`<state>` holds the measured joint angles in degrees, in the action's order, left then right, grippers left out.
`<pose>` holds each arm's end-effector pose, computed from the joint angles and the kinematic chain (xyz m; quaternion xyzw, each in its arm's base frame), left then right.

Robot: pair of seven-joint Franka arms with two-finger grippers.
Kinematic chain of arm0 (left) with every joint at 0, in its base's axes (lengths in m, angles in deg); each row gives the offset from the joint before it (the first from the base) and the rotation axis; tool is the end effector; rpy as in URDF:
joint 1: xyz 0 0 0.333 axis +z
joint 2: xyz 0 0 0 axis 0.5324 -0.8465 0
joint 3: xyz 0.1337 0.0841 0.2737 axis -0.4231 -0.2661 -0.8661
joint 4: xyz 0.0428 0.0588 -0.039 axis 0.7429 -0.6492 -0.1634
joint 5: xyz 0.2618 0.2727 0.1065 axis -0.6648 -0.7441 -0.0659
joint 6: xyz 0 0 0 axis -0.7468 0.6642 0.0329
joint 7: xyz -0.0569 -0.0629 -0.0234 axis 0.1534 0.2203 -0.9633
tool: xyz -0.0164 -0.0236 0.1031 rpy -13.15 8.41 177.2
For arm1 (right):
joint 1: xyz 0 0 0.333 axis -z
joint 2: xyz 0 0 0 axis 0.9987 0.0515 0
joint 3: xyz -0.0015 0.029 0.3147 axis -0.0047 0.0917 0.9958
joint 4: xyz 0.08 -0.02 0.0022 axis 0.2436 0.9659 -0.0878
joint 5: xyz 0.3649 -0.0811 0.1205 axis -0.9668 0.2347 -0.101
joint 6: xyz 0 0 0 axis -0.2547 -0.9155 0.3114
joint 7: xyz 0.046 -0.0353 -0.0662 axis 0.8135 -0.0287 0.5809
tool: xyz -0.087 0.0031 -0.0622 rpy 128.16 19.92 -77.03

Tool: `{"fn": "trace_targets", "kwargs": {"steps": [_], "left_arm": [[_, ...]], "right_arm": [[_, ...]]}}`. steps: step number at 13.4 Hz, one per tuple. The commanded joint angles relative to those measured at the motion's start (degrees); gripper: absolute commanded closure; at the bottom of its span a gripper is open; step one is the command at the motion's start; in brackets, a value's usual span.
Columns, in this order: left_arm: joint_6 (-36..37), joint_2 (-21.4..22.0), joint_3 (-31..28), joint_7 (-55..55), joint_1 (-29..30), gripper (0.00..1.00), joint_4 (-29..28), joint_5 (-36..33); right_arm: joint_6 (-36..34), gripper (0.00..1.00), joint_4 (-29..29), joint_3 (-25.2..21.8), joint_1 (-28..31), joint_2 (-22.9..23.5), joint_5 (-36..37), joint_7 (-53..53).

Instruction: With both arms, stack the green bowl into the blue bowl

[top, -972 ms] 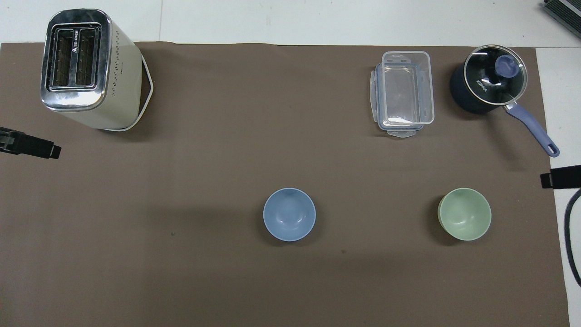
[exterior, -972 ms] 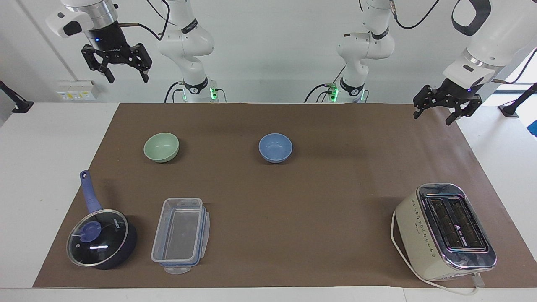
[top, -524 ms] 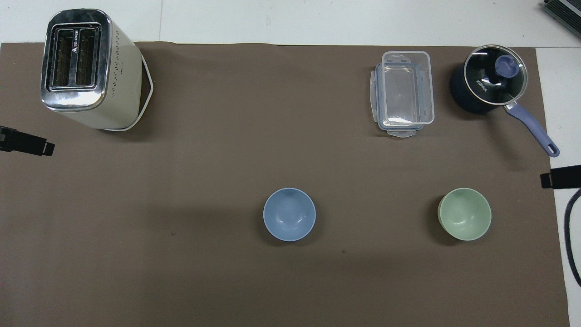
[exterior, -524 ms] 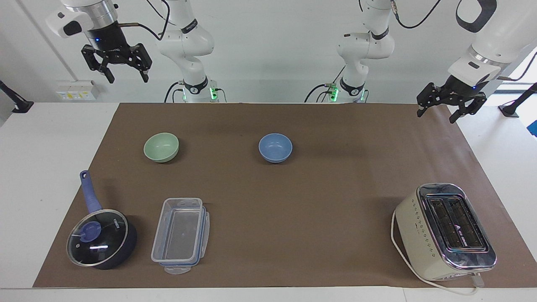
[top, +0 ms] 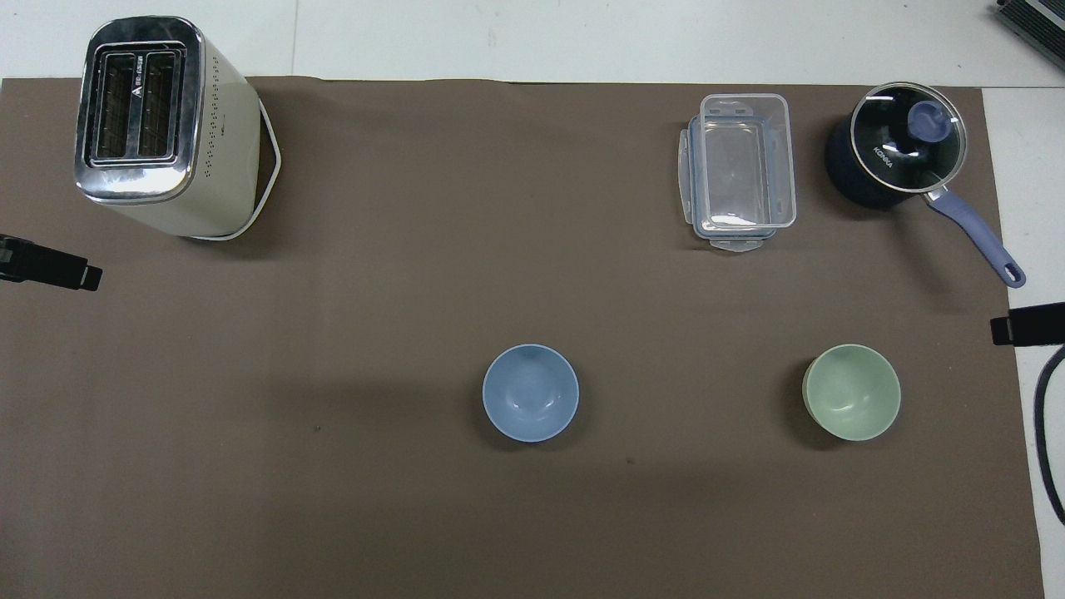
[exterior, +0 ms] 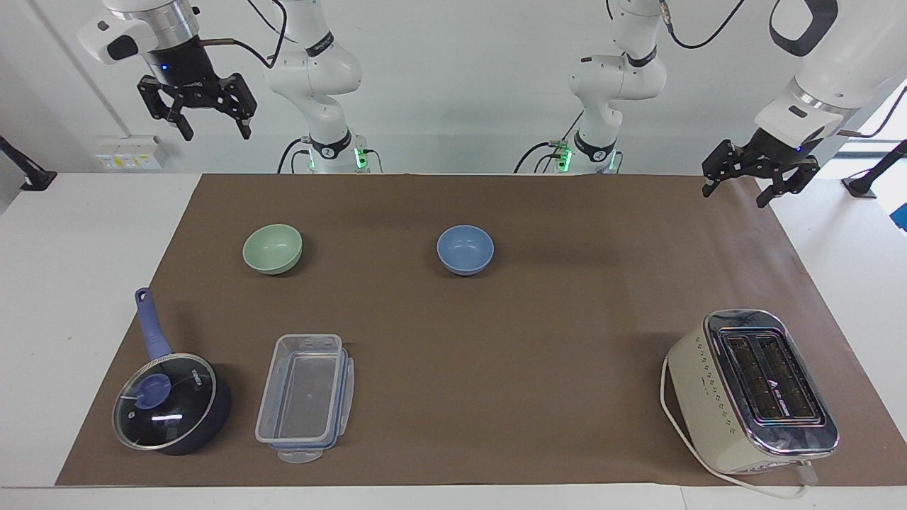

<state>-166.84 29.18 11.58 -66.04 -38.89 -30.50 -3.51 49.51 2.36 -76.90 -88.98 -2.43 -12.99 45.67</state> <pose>0.5566 -0.0007 0.6305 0.9904 -0.1341 0.0020 0.0343 0.4932 -0.0207 0.6965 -0.9999 -0.0079 -0.0061 0.0027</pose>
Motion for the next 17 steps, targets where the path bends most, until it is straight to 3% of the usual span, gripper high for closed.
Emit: {"fn": "trace_targets", "kwargs": {"steps": [1,17], "left_arm": [[0.89,-0.51,0.47,-0.04,0.66,0.00,1.49,-0.77],[1.24,-0.51,0.56,1.45,0.66,0.00,1.49,-0.69]], "right_arm": [[0.38,0.00,1.47,0.16,0.61,-1.35,-0.89,1.31],[-1.12,0.00,1.47,-0.80,1.57,-1.44,-0.45,1.22]]}}
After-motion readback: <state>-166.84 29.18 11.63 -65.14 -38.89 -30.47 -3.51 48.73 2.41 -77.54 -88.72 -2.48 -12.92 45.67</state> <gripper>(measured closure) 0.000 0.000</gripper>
